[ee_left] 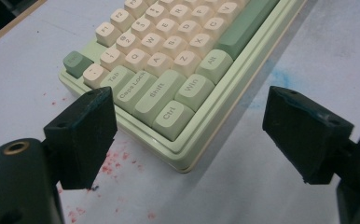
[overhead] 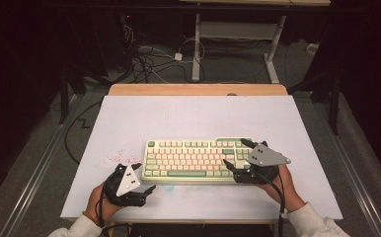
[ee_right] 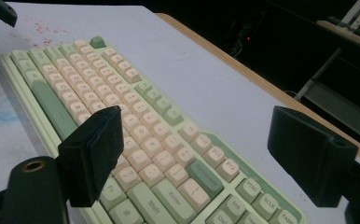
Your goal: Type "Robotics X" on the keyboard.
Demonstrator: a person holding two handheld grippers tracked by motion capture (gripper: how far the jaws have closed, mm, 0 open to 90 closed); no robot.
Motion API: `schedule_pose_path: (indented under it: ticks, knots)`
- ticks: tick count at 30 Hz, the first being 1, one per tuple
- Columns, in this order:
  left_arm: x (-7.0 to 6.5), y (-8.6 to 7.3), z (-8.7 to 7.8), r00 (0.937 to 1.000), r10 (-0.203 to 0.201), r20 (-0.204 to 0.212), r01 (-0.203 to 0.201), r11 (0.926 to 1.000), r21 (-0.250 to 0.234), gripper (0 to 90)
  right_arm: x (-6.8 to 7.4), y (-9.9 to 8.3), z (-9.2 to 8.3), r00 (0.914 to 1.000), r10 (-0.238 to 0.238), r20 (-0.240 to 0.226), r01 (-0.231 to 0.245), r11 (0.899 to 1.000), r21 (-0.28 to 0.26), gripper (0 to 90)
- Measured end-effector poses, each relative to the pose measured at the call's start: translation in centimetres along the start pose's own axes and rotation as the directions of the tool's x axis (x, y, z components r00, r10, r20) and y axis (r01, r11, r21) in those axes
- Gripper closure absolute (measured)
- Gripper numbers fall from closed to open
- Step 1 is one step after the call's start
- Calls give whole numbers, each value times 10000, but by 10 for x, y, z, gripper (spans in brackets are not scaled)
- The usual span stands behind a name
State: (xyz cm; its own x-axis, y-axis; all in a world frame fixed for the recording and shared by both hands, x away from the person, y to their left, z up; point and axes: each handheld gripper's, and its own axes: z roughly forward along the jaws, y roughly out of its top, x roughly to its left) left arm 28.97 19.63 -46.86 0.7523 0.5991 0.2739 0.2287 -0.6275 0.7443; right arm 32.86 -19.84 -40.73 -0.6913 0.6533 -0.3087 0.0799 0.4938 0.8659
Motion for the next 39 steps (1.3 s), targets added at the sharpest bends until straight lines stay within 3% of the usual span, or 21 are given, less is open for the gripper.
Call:
schedule_pose_path:
  ticks: [10, 20, 29, 33, 39]
  knots:
    - [0, 1, -2, 9999, -106, -75, 105, 9999, -115, 170, 0, -11, -14, 9998, -106, 169, 108, 9999, -83, 185]
    - [2, 4, -7, 9980, -573, -276, 559, 9972, -491, 275, 0, -26, -28, 9986, -168, 507, 165, 9998, 66, 184]
    - [4, 11, -9, 9985, -502, 197, 511, 9974, -513, 587, -6, -38, -42, 9972, 78, 744, -84, 9999, 71, 186]
    - [7, 15, -7, 9957, -759, 526, 778, 9964, -348, 739, -5, -44, -45, 9970, 16, 774, -35, 9997, 256, 186]
    - [12, 24, -3, 9912, -959, 908, 980, 9950, -190, 858, -4, -51, -52, 9964, 22, 849, -51, 9994, 348, 186]
